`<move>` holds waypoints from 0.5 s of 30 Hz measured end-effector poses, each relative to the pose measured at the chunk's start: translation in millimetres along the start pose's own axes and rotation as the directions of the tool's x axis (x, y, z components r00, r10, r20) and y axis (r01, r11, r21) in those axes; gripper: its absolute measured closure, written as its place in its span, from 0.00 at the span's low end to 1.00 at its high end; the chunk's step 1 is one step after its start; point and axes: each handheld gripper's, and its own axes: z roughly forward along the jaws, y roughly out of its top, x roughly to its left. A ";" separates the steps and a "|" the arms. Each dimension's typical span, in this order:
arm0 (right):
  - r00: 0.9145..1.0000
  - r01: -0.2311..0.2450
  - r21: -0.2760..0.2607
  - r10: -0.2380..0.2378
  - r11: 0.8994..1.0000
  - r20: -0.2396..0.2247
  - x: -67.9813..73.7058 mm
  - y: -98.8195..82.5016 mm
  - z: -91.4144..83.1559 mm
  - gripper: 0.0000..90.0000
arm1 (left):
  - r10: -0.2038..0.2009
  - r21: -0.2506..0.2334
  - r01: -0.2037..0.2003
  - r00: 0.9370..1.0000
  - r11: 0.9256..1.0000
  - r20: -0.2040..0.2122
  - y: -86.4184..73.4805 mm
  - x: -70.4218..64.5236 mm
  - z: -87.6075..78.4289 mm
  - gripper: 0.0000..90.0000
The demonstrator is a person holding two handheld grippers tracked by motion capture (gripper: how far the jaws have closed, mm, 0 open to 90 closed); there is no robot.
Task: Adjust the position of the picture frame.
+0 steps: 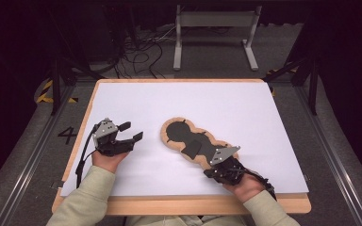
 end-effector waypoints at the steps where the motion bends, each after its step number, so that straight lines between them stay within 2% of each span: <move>1: 1.000 -0.005 0.001 0.005 1.000 0.010 -2.4 -1.0 -1.1 1.00 | 0.000 -0.001 0.000 1.000 1.000 0.000 0.0 -0.1 0.0 0.36; 8: 0.996 -0.056 -0.003 0.056 0.998 0.073 -18.0 -8.3 -8.0 1.00 | -0.001 0.000 0.001 1.000 1.000 0.000 -0.1 0.0 0.0 0.36; 13: 0.985 -0.116 -0.017 0.117 0.993 0.126 -28.1 -13.3 -11.6 1.00 | 0.001 0.006 -0.001 1.000 1.000 0.000 -0.2 -0.5 -0.4 0.37; 15: 0.982 -0.132 -0.021 0.133 0.991 0.131 -29.7 -13.8 -12.1 1.00 | 0.004 0.007 -0.004 1.000 1.000 -0.002 -0.4 -0.9 -0.4 0.37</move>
